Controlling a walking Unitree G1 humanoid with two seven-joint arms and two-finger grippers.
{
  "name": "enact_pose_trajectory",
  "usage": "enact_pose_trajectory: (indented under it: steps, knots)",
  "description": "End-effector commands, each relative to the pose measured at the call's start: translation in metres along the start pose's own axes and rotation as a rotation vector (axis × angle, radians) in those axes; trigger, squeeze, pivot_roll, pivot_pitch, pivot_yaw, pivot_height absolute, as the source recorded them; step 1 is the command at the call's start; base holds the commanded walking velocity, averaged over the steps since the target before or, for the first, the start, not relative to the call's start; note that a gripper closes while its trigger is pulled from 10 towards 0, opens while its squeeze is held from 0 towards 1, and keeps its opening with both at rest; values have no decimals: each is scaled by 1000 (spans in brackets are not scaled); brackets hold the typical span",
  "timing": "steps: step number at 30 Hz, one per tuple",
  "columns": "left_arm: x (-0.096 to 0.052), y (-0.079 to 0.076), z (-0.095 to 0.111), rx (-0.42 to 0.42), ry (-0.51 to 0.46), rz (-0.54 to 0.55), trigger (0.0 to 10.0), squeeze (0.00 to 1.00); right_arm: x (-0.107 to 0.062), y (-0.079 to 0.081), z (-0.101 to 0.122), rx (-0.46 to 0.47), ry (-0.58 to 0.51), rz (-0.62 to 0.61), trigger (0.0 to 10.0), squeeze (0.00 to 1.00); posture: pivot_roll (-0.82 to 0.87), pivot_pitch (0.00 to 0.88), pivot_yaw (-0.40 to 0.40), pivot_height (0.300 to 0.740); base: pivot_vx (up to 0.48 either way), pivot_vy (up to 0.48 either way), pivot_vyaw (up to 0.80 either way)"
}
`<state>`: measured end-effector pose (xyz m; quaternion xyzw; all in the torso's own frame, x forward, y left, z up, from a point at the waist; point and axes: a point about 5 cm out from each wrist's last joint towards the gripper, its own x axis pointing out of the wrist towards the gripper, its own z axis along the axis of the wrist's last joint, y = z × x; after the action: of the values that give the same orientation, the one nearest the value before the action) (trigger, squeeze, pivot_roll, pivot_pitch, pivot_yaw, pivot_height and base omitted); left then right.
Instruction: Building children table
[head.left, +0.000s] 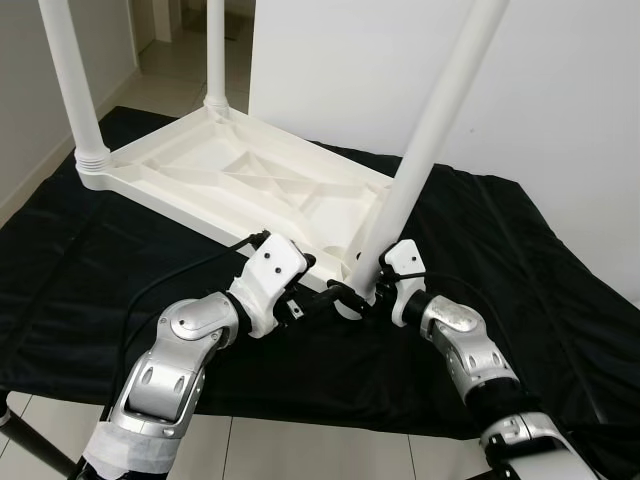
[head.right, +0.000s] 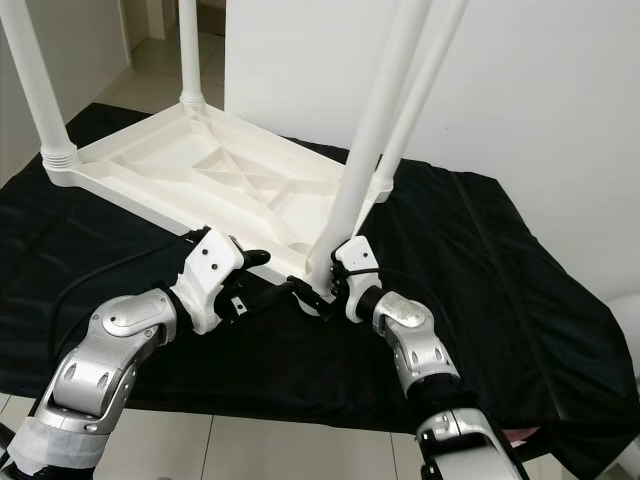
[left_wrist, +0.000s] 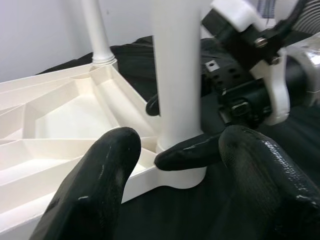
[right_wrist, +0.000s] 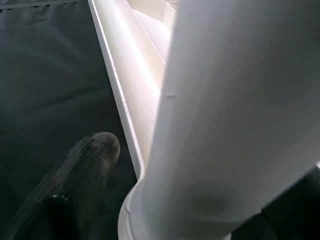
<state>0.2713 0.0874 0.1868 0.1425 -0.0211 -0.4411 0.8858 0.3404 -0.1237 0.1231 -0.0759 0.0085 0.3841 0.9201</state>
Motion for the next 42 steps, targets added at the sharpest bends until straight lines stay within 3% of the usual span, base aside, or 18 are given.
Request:
enact_pose_trajectory:
  steps: [1, 4, 5, 6, 7, 20, 22, 26, 28, 33, 35, 36, 37, 40, 41, 42]
  knots:
    - [2, 5, 3, -1, -4, 97, 10000, 0, 7, 2, -1, -16, 24, 38, 10000, 0, 115, 0, -164, 740, 0, 0, 0]
    - [2, 6, 3, 0, -5, 101, 10000, 0, 14, 3, -1, -8, 24, 68, 10000, 0, 116, 0, -163, 740, 0, 0, 0]
    - [2, 6, 4, 0, -5, 102, 10000, 0, 16, 4, 0, -4, 20, 78, 4157, 0, 119, 0, -163, 740, 0, 0, 0]
    - [2, 6, 4, 0, -5, 102, 10000, 0, 16, 4, 0, -4, 20, 78, 4157, 0, 119, 0, -163, 740, 0, 0, 0]
    - [2, 5, 5, 0, -7, 101, 10000, 0, 18, 5, 0, 10, 9, 97, 0, 0, 123, 0, -168, 740, 0, 0, 0]
    - [1, 4, 4, -16, -7, 112, 10000, 0, 4, -3, -14, 77, 30, 31, 0, 0, 110, 0, -174, 740, 0, 0, 0]
    - [1, 3, 3, -21, -6, 110, 10000, 0, -2, -7, -21, 102, 64, -85, 0, 0, 86, 0, -167, 740, 0, 0, 0]
    - [1, 2, 3, -24, -6, 108, 10000, 0, -5, -9, -24, 111, 74, -137, 0, 0, 82, 0, -164, 740, 0, 0, 0]
    - [3, 0, 3, -31, -5, 95, 10000, 0, -12, -9, -26, 128, 66, -320, 0, 0, 63, 0, -155, 740, 0, 0, 0]
    - [4, -1, 2, -35, -5, 86, 10000, 0, -17, -9, -29, 171, 69, -470, 0, 0, 53, 0, -149, 740, 0, 0, 0]
    - [6, -2, 2, -38, -6, 75, 10000, 0, -22, -13, -31, 186, 83, -631, 0, 0, 41, 0, -139, 740, 0, 0, 0]
    - [6, -2, 2, -38, -6, 75, 10000, 0, -22, -13, -31, 186, 83, -631, 0, 0, 41, 0, -139, 740, 0, 0, 0]
    - [7, -3, 2, -39, -7, 70, 10000, 0, -25, -15, -32, 189, 90, -710, 0, 0, 41, 0, -139, 740, 0, 0, 0]
    - [7, -3, 2, -39, -7, 70, 10000, 0, -25, -15, -32, 189, 90, -710, 0, 0, 41, 0, -139, 740, 0, 0, 0]
    - [8, -3, 2, -40, -8, 63, 10000, 0, -29, -17, -34, 184, 97, -806, 0, 0, 29, 0, -133, 740, 0, 0, 0]
    - [8, -3, 2, -40, -8, 63, 10000, 0, -29, -17, -34, 184, 97, -806, 0, 0, 29, 0, -133, 740, 0, 0, 0]
